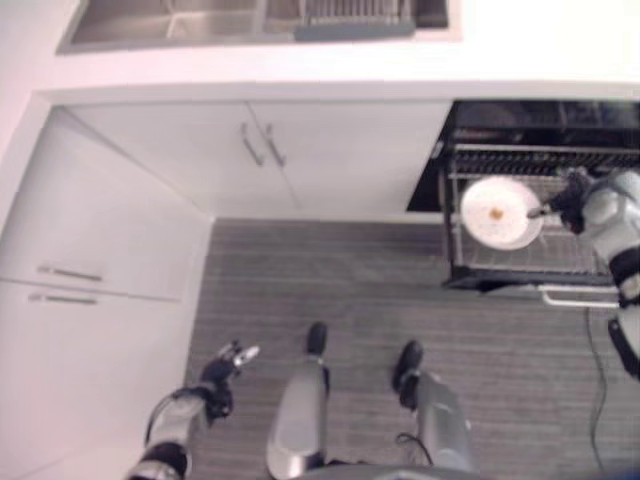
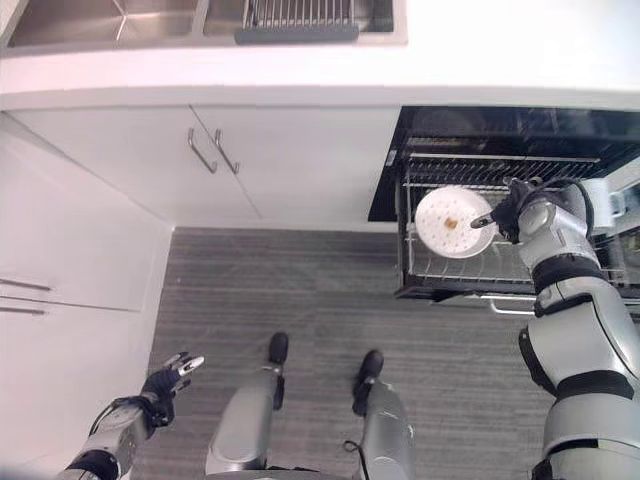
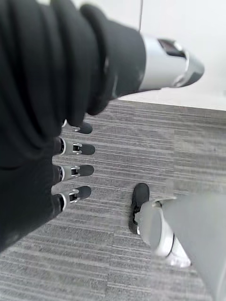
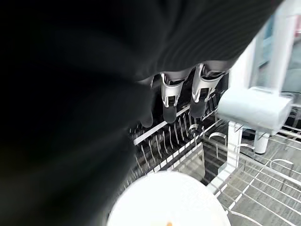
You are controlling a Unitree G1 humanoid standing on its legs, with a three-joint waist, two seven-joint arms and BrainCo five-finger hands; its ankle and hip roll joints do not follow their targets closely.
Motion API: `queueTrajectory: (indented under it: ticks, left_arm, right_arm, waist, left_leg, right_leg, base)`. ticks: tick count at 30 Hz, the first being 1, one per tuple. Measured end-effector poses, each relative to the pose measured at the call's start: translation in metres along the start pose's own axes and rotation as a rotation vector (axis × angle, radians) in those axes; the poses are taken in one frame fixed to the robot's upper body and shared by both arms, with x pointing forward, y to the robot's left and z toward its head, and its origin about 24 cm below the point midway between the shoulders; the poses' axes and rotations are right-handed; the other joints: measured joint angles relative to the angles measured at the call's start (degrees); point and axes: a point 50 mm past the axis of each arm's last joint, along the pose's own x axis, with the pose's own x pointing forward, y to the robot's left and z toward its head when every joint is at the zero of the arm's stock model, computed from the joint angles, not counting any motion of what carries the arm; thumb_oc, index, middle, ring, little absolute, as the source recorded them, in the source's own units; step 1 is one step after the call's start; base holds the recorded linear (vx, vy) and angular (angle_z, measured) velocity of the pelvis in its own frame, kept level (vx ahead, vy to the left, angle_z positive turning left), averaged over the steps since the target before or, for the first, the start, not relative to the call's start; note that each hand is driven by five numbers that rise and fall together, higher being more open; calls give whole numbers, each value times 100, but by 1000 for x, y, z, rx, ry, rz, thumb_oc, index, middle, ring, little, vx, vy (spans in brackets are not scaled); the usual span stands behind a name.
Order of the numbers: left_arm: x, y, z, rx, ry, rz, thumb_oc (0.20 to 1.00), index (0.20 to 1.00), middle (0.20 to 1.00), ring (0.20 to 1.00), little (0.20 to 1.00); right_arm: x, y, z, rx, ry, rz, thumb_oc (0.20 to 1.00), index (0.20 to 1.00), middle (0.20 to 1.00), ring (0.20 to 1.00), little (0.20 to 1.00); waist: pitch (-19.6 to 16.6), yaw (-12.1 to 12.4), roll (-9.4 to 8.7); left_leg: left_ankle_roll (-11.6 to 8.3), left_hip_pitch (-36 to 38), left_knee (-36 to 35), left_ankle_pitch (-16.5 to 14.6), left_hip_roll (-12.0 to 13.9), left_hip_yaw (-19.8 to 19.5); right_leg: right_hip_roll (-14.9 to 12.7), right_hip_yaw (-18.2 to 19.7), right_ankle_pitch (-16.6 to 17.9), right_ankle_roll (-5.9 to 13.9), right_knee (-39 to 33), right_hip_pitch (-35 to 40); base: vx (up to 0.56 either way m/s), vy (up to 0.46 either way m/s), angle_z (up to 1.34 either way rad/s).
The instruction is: Place the dishes in the dishwasher.
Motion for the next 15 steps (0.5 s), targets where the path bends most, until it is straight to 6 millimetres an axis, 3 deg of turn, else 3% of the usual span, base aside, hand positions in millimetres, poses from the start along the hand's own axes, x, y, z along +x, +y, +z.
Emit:
queueTrajectory:
  ticks: [1, 3, 4, 6, 8, 10, 12, 15]
  left_arm:
    - [-4, 7, -14, -57, 38, 44, 1000, 1000, 1000, 1000, 1000]
    - [-10, 14, -26, -57, 73, 74, 1000, 1000, 1000, 1000, 1000]
    - [-15, 16, -36, -56, 99, 86, 1000, 1000, 1000, 1000, 1000]
    - [-21, 19, -50, -64, 139, 107, 1000, 1000, 1000, 1000, 1000]
    - [-27, 19, -63, -67, 182, 121, 1000, 1000, 1000, 1000, 1000]
    - [-28, 15, -71, -110, 187, 127, 1000, 1000, 1000, 1000, 1000]
    - [-39, 9, -100, -136, 278, 140, 1000, 1000, 1000, 1000, 1000]
    - [-51, 7, -120, -128, 342, 145, 1000, 1000, 1000, 1000, 1000]
  right_arm:
    - [-8, 11, -9, 164, -50, -13, 1000, 1000, 1000, 1000, 1000]
    - [-16, 33, -40, 145, 31, 27, 1000, 1000, 1000, 1000, 1000]
    - [-27, 56, -63, 141, 84, 77, 1000, 1000, 1000, 1000, 1000]
    - [-42, 79, -91, 199, 161, 121, 1000, 1000, 1000, 1000, 1000]
    - [-55, 96, -112, 241, 244, 144, 1000, 1000, 1000, 1000, 1000]
    - [-75, 113, -137, 322, 308, 137, 1000, 1000, 1000, 1000, 1000]
    - [-103, 147, -168, 516, 447, 103, 1000, 1000, 1000, 1000, 1000]
    - [-126, 181, -184, 632, 572, 128, 1000, 1000, 1000, 1000, 1000]
  waist:
    - [-127, -124, -147]
    - [-479, -248, -380]
    - [-658, -327, -484]
    - [-925, -500, -575]
    - [-1097, -725, -503]
    - [-1194, -772, -335]
    - [-1355, -850, -81]
    - [-1438, -1027, 100]
  left_leg:
    - [35, 326, 4, -120, 10, 82]
    - [45, 459, 14, -237, 17, 145]
    - [52, 628, 19, -341, 21, 156]
    - [63, 832, 60, -474, 49, 226]
    - [76, 910, 110, -581, 72, 326]
    - [67, 1010, 108, -596, 76, 411]
    - [17, 1181, 102, -666, 105, 466]
    - [66, 1196, 94, -710, 135, 477]
  right_leg:
    - [16, 37, 2, 19, -132, 356]
    - [41, 94, -80, 63, -147, 498]
    - [59, 99, -98, 45, -220, 704]
    - [61, 144, -158, 22, -245, 890]
    - [77, 232, -173, 55, -246, 974]
    - [86, 307, -183, 77, -241, 983]
    - [104, 346, -240, 140, -221, 1125]
    - [137, 348, -354, 136, -206, 1124]
  base:
    - [202, 37, -19]
    - [226, 37, -15]
    - [212, 48, -5]
    - [167, 37, -19]
    - [160, 41, -26]
    - [181, 31, -17]
    - [117, -1, -17]
    - [99, -14, -2]
